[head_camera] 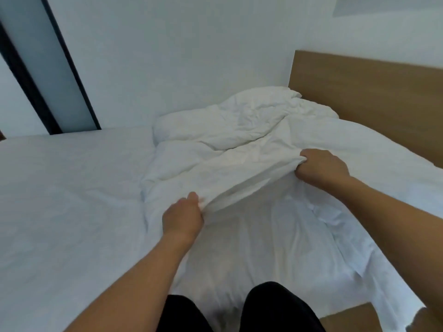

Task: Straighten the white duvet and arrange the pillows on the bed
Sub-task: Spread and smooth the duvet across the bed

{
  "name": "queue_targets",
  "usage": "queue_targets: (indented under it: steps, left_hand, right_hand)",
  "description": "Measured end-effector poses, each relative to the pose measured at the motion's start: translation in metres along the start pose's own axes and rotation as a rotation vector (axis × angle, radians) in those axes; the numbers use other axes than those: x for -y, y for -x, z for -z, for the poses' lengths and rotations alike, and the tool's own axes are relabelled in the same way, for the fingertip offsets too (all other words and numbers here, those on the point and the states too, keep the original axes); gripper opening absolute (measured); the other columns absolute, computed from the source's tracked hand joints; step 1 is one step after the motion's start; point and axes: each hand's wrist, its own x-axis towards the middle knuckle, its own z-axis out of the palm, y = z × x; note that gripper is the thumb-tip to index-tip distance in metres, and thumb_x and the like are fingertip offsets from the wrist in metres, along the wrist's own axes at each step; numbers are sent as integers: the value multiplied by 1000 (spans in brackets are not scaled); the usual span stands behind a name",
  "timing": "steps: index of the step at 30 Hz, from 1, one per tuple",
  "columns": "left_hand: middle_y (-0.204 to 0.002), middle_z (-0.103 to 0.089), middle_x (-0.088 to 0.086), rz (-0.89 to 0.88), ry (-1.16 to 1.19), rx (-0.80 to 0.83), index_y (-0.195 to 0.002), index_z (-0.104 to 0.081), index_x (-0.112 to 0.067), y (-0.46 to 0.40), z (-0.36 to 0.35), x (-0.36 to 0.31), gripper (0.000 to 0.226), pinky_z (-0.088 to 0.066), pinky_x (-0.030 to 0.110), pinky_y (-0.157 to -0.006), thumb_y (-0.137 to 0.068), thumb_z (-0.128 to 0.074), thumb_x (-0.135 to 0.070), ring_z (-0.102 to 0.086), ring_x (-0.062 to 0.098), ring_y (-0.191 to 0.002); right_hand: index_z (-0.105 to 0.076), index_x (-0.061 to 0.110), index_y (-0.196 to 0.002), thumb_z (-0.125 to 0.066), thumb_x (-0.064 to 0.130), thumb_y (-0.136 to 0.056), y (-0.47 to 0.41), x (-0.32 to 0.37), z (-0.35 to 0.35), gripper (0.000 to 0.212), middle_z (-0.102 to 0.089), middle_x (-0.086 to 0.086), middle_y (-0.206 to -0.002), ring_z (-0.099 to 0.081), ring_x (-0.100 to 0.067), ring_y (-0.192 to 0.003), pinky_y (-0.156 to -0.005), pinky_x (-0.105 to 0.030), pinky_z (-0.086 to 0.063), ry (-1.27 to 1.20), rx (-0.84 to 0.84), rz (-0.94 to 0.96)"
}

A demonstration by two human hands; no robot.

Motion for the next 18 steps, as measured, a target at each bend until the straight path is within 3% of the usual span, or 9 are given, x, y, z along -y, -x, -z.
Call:
queue_targets:
  steps: [3, 6, 7, 9, 12, 15, 18]
  left_hand:
    - [-92, -62, 9, -93, -36, -232, -87, -47, -19, -10, 88, -3, 8, -35, 30, -63, -84, -48, -12, -57, 31, -79]
    - [-76, -56, 2, -192, -35, -375, -78, -45, -20, 14, 130, -18, 9, -35, 30, -57, -81, -50, -13, -48, 24, -66]
    - [-76, -53, 0, -216, -48, -393, -80, -44, -20, 26, 130, -20, 8, -35, 30, -56, -82, -50, -15, -49, 23, -67]
    - [-84, -54, -2, -242, -106, -375, -90, -46, -20, 51, 110, -12, 8, -35, 31, -58, -83, -50, -16, -53, 23, -74]
    - [-92, -57, 1, -195, -213, -180, -104, -52, -19, 80, 85, 14, 24, -36, 31, -62, -84, -46, -9, -57, 24, -81]
    - [-102, -64, 7, -204, -290, -197, -108, -56, -21, 73, 136, 9, 23, -41, 31, -70, -89, -45, -14, -62, 30, -91]
    - [-100, -63, 13, -288, -429, -507, -105, -59, -16, 49, 250, -37, 22, -38, 33, -68, -89, -44, -11, -63, 35, -91]
  right_hand:
    - [-49, 20, -116, -54, 42, -85, 12, 4, 11, 39, -60, -10, -116, -59, -32, -99, -80, -38, -46, 35, -64, 56]
    - [-46, 16, -135, -71, 49, -67, 46, 45, 4, 80, -46, -4, -143, -50, -24, -123, -103, -42, -42, 25, -131, 469]
    - [-51, 13, -134, -70, 46, -68, 59, 58, -5, 76, -44, -3, -145, -48, -22, -127, -105, -39, -40, 67, -96, 555]
    - [-54, 14, -127, -61, 30, -79, 85, 73, -6, 52, -57, -6, -130, -58, -25, -114, -94, -34, -46, 112, 57, 487]
    - [-54, 18, -113, -51, 16, -84, 102, 73, 14, 29, -64, -8, -109, -62, -29, -96, -76, -32, -46, 167, 138, 443]
    - [-53, 17, -104, -50, 15, -84, 86, 78, 81, 20, -62, -10, -106, -60, -31, -99, -78, -35, -47, 221, -15, 565]
    - [-55, 18, -107, -49, 13, -84, 58, 77, 179, 24, -63, -14, -110, -59, -35, -103, -84, -39, -48, 62, -268, 498]
